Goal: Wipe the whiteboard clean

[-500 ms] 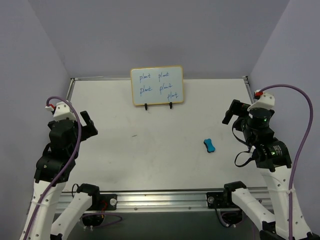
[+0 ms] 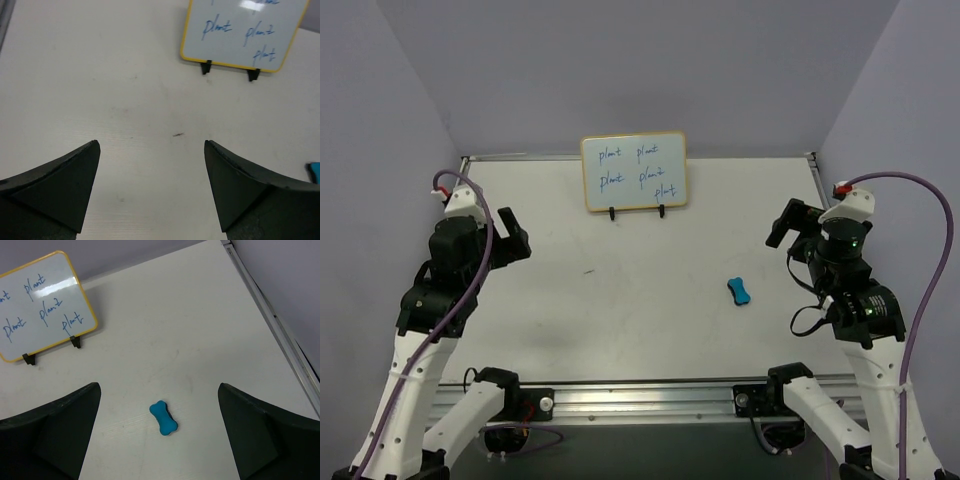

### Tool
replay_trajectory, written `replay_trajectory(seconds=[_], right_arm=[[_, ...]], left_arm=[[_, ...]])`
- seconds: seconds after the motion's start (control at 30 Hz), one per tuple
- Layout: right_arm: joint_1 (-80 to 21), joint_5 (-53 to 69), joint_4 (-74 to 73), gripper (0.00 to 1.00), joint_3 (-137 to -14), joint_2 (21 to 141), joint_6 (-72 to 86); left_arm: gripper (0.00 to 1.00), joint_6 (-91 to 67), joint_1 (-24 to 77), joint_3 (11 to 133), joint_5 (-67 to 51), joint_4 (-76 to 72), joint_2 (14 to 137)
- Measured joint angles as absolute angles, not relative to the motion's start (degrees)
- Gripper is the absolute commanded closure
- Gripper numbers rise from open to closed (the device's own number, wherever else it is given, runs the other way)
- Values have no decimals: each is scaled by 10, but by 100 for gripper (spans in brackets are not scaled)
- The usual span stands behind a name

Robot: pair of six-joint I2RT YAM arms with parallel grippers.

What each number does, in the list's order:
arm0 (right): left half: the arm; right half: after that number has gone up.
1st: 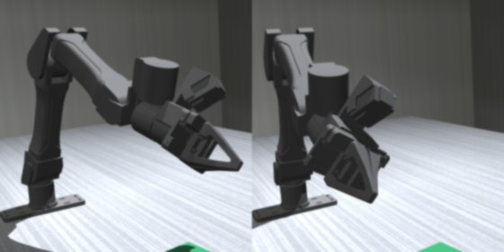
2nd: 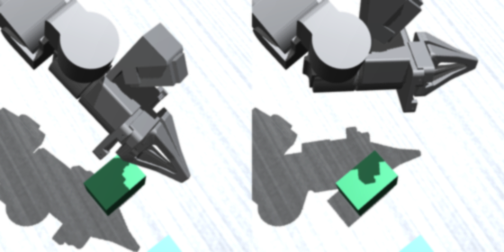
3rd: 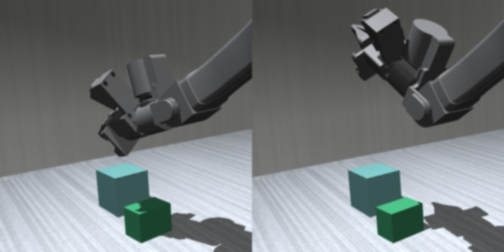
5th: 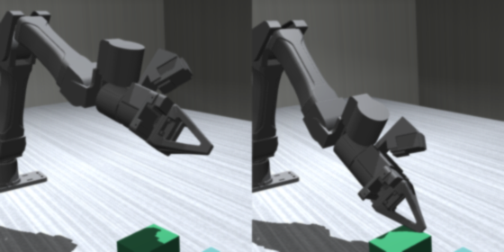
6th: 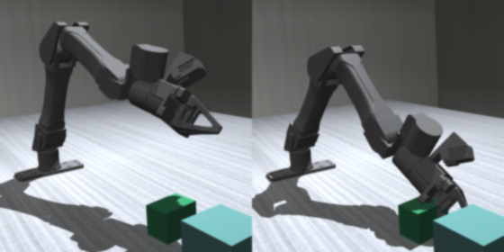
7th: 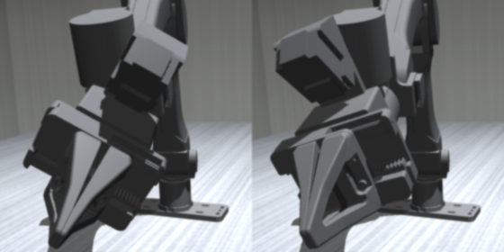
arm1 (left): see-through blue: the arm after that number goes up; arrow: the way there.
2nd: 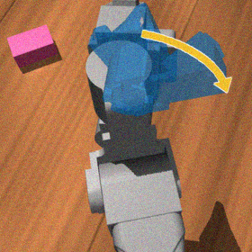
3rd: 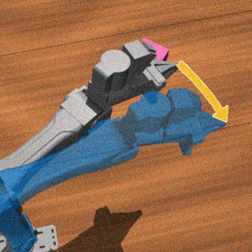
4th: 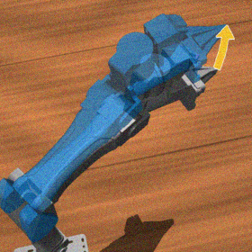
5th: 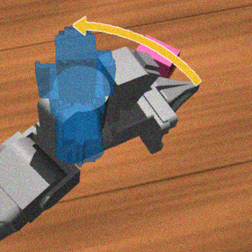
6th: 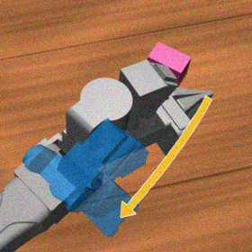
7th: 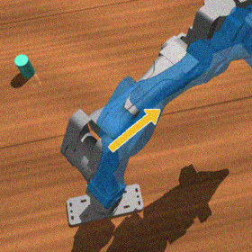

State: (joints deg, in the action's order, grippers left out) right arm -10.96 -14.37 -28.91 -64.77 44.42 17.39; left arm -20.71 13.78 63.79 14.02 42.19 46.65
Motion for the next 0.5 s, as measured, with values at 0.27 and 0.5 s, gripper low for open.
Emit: replay_trajectory(seconds=[0.27, 0.5], right_arm=[[-110, -43, -242, 0, -595, 378, 197], [-110, 23, -229, 0, -595, 375, 205]], left_arm=[[6, -257, 138, 813, -8, 327, 638], [6, -239, 138, 908, -86, 246, 816]])
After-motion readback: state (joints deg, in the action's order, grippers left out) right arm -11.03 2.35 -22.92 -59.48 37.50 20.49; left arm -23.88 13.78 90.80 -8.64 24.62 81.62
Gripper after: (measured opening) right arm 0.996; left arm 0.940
